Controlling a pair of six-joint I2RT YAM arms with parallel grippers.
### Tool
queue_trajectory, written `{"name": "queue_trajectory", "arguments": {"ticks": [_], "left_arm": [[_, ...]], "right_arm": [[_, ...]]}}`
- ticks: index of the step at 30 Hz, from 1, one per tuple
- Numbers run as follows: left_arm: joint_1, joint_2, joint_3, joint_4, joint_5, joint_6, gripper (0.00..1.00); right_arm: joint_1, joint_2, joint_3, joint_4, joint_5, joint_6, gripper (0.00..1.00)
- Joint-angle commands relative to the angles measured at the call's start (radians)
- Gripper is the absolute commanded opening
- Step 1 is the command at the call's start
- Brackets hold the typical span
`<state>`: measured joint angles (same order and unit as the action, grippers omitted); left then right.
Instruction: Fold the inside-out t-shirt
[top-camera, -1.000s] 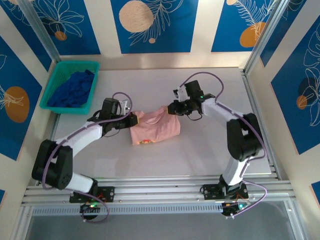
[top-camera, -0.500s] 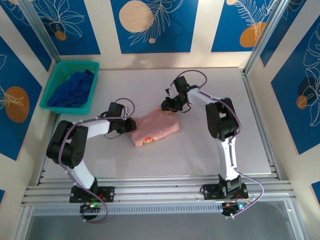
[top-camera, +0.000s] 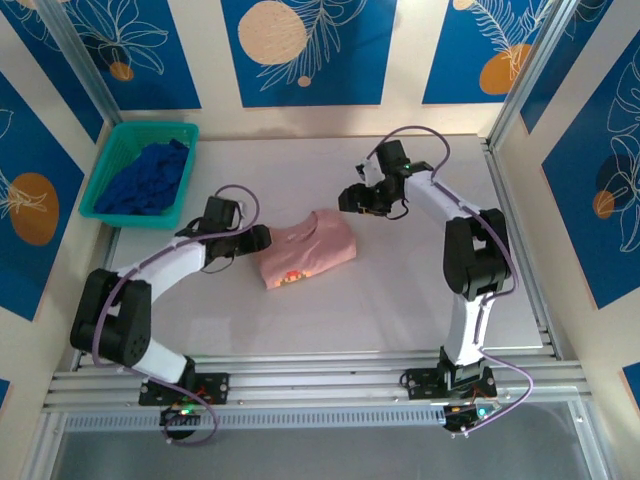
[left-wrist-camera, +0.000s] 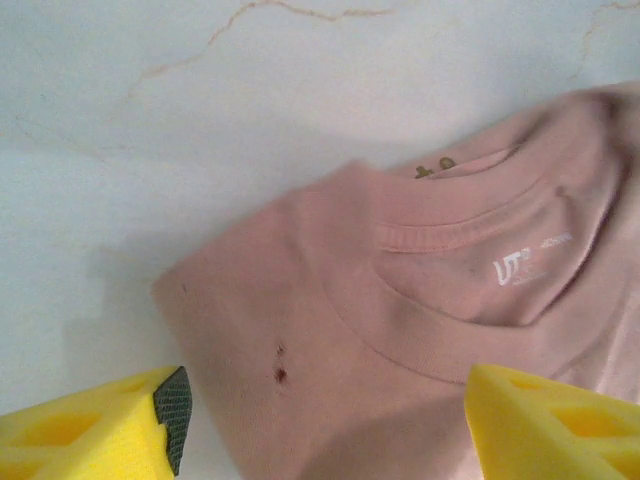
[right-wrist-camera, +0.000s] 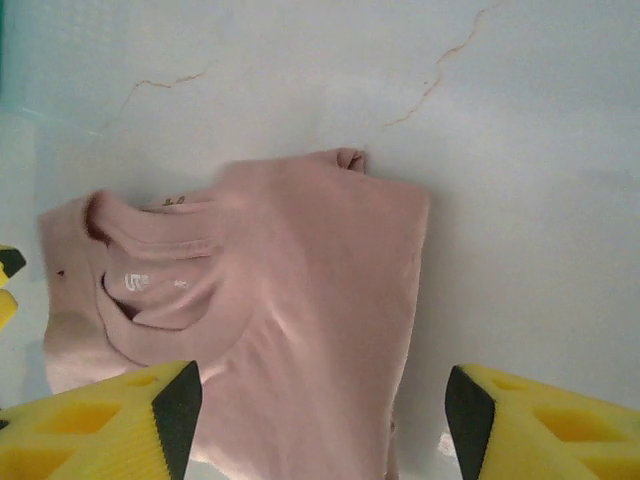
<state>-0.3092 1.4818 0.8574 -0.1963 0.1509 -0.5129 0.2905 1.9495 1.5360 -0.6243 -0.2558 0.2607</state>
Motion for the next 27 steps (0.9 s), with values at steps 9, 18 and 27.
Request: {"name": "queue_trajectory", "arguments": {"ticks": [9, 18, 27], "left_arm": [[0.005, -0.076, -0.007, -0.088, -0.014, 0.053, 0.73], [0.006, -0.069, -0.015, -0.081, -0.001, 0.045, 0.73], [0.006, -0.129, -0.04, -0.088, -0.002, 0.045, 0.73]], "right_arm": [[0.014, 0.109, -0.028, 0.054, -0.096, 0.029, 0.72], [0.097, 0.177, -0.063, 0.086, -0.112, 0.066, 0.73], [0.113, 0.23, -0.048, 0.113, -0.08, 0.097, 0.34]]}}
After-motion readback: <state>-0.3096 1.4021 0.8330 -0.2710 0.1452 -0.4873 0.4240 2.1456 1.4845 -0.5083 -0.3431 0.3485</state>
